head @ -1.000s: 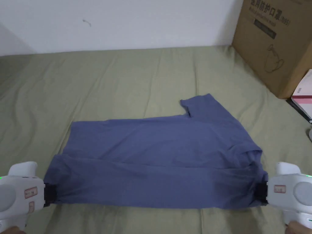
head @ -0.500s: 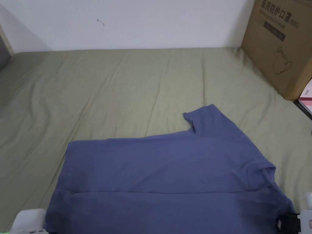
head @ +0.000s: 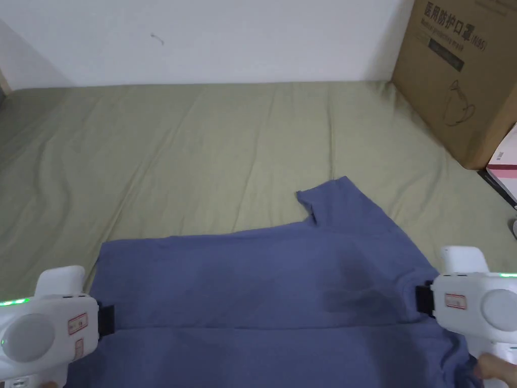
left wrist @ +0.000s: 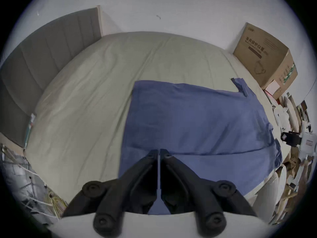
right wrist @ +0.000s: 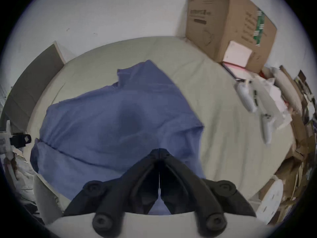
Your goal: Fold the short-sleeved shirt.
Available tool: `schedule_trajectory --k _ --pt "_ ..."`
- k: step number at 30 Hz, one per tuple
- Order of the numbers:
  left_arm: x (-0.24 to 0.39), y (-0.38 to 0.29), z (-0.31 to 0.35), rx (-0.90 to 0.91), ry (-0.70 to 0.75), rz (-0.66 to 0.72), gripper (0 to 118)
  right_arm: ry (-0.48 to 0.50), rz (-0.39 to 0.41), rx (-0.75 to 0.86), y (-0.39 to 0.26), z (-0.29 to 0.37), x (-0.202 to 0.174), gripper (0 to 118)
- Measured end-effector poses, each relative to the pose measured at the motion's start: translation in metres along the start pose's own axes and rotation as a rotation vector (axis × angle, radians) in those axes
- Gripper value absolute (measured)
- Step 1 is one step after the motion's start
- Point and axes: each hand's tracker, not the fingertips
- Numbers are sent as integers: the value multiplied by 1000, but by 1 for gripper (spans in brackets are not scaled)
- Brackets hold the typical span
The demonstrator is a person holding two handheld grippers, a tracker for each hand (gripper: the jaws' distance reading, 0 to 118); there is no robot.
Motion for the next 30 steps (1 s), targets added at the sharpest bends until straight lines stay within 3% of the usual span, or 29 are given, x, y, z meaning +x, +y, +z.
schedule_trajectory --k 2,5,6,8,12,15,20,22,23,24,26,30 --pt "3 7 -14 -45 -44 10 0 42 -32 -40 13 -16 0 0" --pt "5 21 -21 -34 6 -25 0 88 -86 13 48 -31 15 0" --pt "4 25 -24 -28 12 -27 0 131 -86 30 62 -36 20 15" --pt "3 35 -28 -30 15 -18 0 183 -87 -5 98 -55 32 74" --pt "4 44 -36 -35 20 -24 0 17 -53 -24 157 -112 44 88" --pt "6 48 -45 -51 35 -46 0 29 -22 -69 181 -155 49 88" --pt "5 56 -58 -77 45 -48 0 -33 80 -214 179 -207 48 86" --pt "5 57 -59 -82 50 -48 0 -22 65 -191 174 -205 49 83" --pt "5 57 -60 -85 48 -50 0 -17 63 -188 175 -201 48 77" --pt "5 57 -60 -87 50 -48 0 -16 81 -184 176 -194 44 59" --pt "0 57 -65 -92 49 -52 0 -1 123 -175 176 -184 42 5" --pt "-3 58 -67 -93 53 -38 0 9 129 -176 177 -182 36 2"
